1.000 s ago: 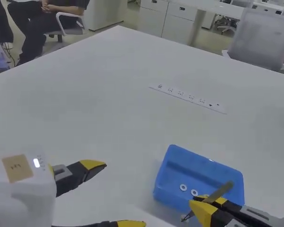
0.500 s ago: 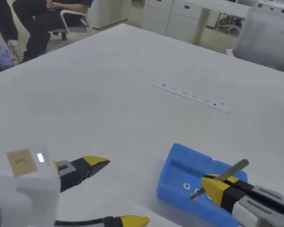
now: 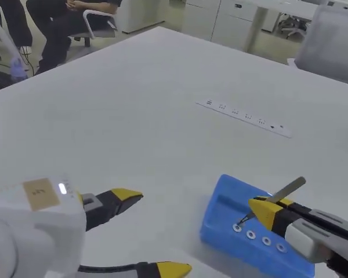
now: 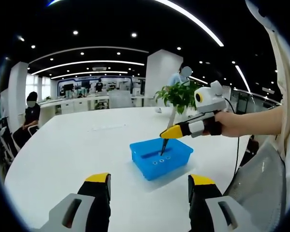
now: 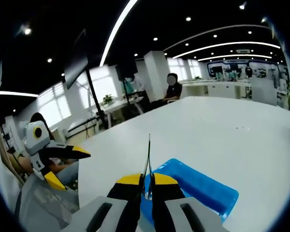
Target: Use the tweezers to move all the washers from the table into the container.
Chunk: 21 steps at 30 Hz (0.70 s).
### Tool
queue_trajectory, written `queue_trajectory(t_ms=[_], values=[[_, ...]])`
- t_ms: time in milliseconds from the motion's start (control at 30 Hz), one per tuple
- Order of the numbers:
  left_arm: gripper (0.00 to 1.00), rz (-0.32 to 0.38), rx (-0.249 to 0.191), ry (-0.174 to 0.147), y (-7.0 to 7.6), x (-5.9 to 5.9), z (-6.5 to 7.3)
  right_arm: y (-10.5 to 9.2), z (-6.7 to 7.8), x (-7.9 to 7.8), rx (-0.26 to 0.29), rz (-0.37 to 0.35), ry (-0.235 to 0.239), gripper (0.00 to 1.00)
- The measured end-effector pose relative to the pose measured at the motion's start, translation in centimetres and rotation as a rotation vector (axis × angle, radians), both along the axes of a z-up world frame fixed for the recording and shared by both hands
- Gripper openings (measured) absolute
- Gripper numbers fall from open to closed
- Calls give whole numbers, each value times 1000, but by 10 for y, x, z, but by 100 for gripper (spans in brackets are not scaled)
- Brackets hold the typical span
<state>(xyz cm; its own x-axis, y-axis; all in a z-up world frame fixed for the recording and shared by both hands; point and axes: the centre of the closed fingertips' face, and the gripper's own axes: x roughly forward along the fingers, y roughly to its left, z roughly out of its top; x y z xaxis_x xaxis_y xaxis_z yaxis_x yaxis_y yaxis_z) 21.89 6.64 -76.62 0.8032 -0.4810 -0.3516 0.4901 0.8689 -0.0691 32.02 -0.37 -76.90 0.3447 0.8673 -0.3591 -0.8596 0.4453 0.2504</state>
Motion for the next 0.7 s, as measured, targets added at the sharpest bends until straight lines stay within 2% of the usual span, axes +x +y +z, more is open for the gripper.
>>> queue_trajectory(t_ms=[100, 233, 700], values=[[65, 0, -2, -2, 0, 0, 0, 5, -10, 2, -36, 21, -7, 3], [65, 0, 0, -2, 0, 0, 0, 11, -19, 10, -58, 26, -18, 3], [61, -17, -8, 8, -3, -2, -1, 18, -40, 25, -89, 55, -2, 3]])
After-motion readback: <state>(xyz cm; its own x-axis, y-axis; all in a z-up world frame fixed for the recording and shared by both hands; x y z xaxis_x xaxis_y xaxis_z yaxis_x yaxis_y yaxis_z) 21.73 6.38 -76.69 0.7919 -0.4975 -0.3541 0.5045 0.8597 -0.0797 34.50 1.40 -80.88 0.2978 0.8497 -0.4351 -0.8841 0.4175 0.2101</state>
